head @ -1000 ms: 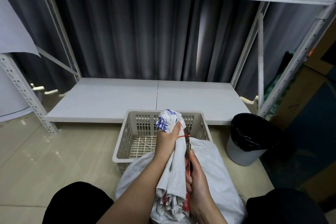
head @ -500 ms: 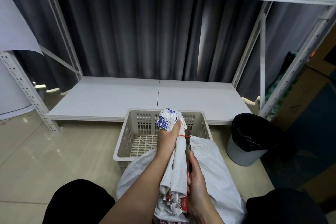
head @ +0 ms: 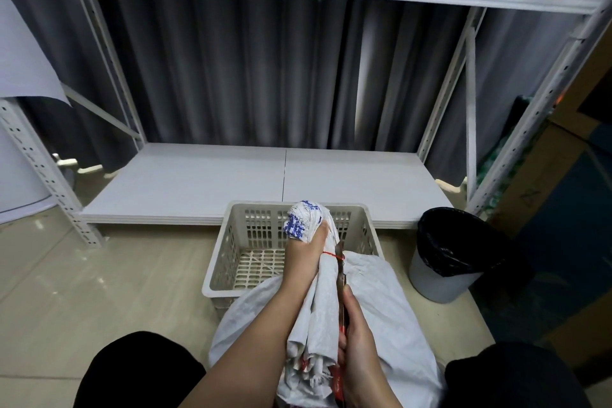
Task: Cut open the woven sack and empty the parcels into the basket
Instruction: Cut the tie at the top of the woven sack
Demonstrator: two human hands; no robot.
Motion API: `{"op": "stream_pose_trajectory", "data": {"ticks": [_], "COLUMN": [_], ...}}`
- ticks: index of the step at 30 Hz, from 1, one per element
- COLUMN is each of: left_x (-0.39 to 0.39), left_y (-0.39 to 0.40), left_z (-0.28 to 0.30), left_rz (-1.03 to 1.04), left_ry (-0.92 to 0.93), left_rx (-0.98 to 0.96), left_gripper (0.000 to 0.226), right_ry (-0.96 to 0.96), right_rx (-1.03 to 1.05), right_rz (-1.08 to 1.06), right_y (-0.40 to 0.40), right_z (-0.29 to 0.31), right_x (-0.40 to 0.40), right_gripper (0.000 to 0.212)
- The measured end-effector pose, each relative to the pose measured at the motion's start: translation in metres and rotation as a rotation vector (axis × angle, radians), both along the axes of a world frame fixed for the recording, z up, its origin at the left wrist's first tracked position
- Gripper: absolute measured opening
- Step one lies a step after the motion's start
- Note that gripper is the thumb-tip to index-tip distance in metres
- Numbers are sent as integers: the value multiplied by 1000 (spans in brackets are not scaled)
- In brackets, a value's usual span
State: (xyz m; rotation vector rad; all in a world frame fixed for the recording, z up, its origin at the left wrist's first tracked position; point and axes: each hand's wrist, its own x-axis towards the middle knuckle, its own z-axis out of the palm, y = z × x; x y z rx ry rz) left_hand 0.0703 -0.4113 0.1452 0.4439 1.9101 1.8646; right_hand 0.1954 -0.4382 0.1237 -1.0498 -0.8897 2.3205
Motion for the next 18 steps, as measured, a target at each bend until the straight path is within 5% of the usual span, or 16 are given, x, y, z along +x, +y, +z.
{"op": "stream_pose_trajectory", "data": {"ticks": [14,18], "left_x": [3,2], "left_y": [-4,-4], "left_z": [5,4], "left_rz": [-61,-68], "left_ry": [64,84], "left_rx": [-14,-36], "left_gripper": [19,19], "right_ry": [100,109], "right_rx": [206,129], "right_rz": [1,-27], "right_y": [18,21], "right_z": [14,18], "right_x": [-9,-13], "right_gripper": [41,41]}}
